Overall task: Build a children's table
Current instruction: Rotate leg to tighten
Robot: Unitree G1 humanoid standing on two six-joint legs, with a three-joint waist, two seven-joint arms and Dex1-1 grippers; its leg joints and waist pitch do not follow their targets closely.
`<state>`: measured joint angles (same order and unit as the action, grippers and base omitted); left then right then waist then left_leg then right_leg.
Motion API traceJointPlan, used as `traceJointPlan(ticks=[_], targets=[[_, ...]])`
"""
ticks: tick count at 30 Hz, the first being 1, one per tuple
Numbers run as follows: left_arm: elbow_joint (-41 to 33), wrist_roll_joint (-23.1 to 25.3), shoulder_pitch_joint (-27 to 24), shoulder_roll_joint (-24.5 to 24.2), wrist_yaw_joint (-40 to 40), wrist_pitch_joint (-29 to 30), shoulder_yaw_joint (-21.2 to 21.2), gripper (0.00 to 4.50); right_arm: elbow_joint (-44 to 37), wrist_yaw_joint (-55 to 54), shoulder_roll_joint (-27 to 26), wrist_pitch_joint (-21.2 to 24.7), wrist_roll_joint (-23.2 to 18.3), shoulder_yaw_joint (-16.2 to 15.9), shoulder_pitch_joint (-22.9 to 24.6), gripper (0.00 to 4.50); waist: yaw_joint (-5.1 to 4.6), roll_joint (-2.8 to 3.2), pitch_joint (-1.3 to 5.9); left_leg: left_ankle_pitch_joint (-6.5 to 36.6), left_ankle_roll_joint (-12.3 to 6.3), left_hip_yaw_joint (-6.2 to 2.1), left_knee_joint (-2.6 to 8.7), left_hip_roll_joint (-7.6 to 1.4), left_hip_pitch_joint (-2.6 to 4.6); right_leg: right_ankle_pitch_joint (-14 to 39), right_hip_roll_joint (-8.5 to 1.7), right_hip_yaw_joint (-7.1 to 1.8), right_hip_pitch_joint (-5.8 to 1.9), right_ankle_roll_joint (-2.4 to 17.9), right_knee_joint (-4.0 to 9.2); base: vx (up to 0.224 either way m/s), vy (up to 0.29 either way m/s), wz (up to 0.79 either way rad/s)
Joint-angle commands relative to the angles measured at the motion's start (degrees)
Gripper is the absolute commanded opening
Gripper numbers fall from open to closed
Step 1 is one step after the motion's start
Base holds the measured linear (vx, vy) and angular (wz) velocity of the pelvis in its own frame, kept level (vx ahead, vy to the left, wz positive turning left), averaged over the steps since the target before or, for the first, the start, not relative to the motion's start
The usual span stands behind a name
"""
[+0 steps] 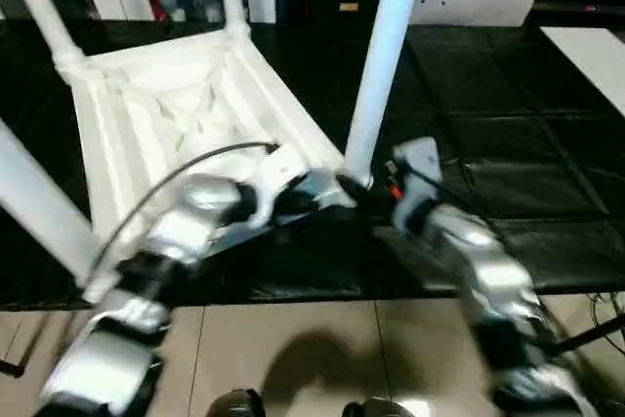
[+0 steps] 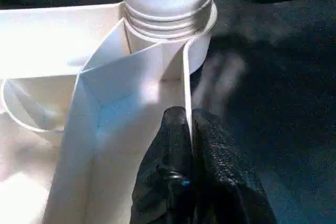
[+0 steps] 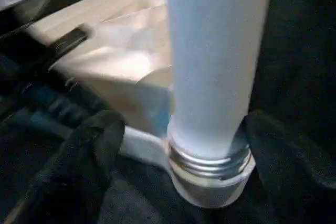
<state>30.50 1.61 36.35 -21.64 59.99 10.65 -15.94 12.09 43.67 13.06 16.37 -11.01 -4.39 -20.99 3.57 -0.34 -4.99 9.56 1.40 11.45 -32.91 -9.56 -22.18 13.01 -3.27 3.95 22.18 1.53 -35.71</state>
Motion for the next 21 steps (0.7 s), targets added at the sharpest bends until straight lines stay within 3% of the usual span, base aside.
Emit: traceJointPlan(ticks=[1,2,4,7,8,11,18,21], targets=[[-0.83,0.82,-1.13,-1.81,6.98,-3.88,-4.12,0.0,-1.77,6.28,2.17,-1.54,-0.56,-2.22,0.17,4.29,0.61,0.19,3.58,7.52,-4.99,-2.3,3.3,-4.53,1.3,-0.56,-6.39,-3.73,-2.7,13.73,4.24,0.0,0.0,0.0],[-1.0,0.83,-1.34,-2.41,8.3,-4.63,-4.46,0.0,-1.73,7.56,2.93,-1.78,-0.73,-2.26,0.15,4.38,0.74,-0.13,3.74,8.0,-4.82,-2.27,3.26,-4.55,1.3,0.72,-6.47,-3.74,-2.82,13.76,4.2,0.0,0.0,0.0],[-1.34,0.57,-1.73,-3.44,10.87,-5.7,-4.89,0.0,-1.51,10.57,4.6,-2.19,-1.23,-2.42,0.02,4.45,1.06,-0.03,3.8,8.32,-4.39,-2.22,3.3,-4.69,1.43,2.24,-6.47,-3.72,-2.68,13.77,4.25,0.0,0.0,0.0],[-1.92,-0.38,-1.9,-5.29,16.68,-8.69,-6.2,0.0,-1.08,17.16,7.47,-4.16,-3.09,-2.79,-0.19,4.45,2.14,-0.07,4.09,6.96,-4.62,-1.98,3.07,-4.79,1.76,0.03,-6.4,-3.71,-2.45,14.24,3.85,0.0,0.0,0.0],[-2.44,-1.02,-2.07,-6.0,19.1,-9.52,-6.69,0.0,-0.79,19.88,8.41,-4.56,-4.3,-2.72,-0.35,4.45,2.52,-0.12,4.14,6.48,-5.0,-1.96,2.99,-4.76,1.47,-0.8,-6.49,-3.67,-2.69,14.27,3.68,0.0,0.0,0.0],[-3.76,-1.81,-2.33,-6.72,22.06,-10.59,-7.47,0.0,0.21,24.38,10.17,-5.5,-5.01,-3.37,-0.87,4.45,3.31,0.02,4.32,5.94,-5.24,-1.94,2.89,-5.02,1.64,-2.02,-6.39,-3.5,-2.42,14.51,3.26,0.0,0.0,0.0],[-4.77,-2.24,-1.9,-7.07,26.04,-12.4,-8.66,0.0,2.17,33.77,12.84,-5.27,-6.25,-5.93,-2.56,3.78,4.44,-0.23,4.18,9.28,-3.58,-1.91,2.88,-4.98,1.7,5.02,-6.69,-3.59,-2.23,14.05,3.84,0.0,0.0,0.0],[-4.58,-2.33,-1.77,-7.1,27.14,-12.94,-8.77,0.0,3.08,36.22,13.38,-5.12,-6.58,-6.81,-3.34,3.57,4.5,-0.2,4.27,9.31,-3.11,-2.07,2.94,-5.01,1.62,5.72,-6.68,-3.5,-2.28,13.73,3.77,0.0,0.0,0.0]])
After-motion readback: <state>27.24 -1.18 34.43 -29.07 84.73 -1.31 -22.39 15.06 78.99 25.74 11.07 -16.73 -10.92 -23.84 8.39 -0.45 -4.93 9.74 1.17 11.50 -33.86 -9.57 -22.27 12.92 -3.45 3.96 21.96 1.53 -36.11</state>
